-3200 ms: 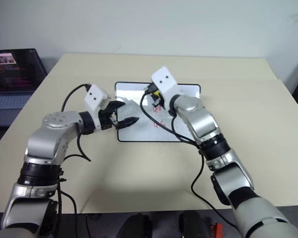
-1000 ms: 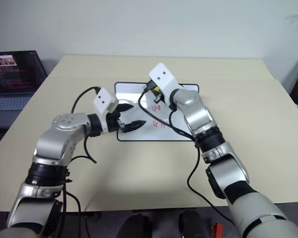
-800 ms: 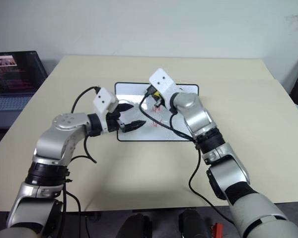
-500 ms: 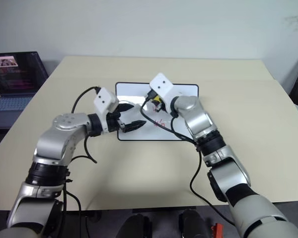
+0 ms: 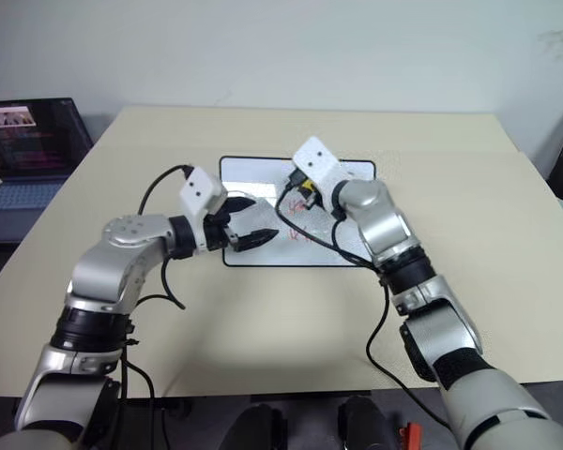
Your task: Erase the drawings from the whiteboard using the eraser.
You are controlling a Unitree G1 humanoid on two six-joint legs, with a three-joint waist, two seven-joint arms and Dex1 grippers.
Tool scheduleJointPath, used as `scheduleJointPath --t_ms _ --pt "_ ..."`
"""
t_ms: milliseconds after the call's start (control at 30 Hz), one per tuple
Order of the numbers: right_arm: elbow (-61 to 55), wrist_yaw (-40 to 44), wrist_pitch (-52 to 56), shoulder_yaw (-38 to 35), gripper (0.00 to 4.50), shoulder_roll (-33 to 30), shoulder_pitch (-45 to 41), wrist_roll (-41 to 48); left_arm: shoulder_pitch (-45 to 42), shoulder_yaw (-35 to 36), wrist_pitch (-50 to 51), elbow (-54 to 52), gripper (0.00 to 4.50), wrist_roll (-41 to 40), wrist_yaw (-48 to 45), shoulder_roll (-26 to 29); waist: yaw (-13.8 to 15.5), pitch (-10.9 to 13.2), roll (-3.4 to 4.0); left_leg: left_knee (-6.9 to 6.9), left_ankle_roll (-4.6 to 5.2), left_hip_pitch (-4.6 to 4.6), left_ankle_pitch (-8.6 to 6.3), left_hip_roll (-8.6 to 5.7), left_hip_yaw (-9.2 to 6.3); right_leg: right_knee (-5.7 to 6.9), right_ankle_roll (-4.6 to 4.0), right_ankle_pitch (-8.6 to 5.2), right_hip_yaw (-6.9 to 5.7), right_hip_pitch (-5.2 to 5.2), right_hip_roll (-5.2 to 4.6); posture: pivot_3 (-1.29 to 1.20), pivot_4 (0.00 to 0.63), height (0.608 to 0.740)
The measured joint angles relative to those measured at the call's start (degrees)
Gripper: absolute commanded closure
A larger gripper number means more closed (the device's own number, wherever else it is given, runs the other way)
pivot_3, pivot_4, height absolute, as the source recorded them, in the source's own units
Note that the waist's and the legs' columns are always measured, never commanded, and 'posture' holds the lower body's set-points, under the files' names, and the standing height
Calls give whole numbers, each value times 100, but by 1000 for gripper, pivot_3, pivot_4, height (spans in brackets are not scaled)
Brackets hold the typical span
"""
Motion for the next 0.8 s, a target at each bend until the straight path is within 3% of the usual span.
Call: scheduleJointPath --t_ms 567,800 --pt "1 -381 -19 -96 3273 242 -117 -112 1 -63 8 -8 0 -13 4 -23 -2 1 1 -3 0 -25 -1 2 2 -20 1 1 2 -16 0 0 150 740" --pt "-98 2 23 142 3273 158 3 -160 1 -64 8 -12 0 -18 3 -25 -3 1 1 -2 0 -15 0 1 1 -7 1 1 1 -13 1 0 150 740"
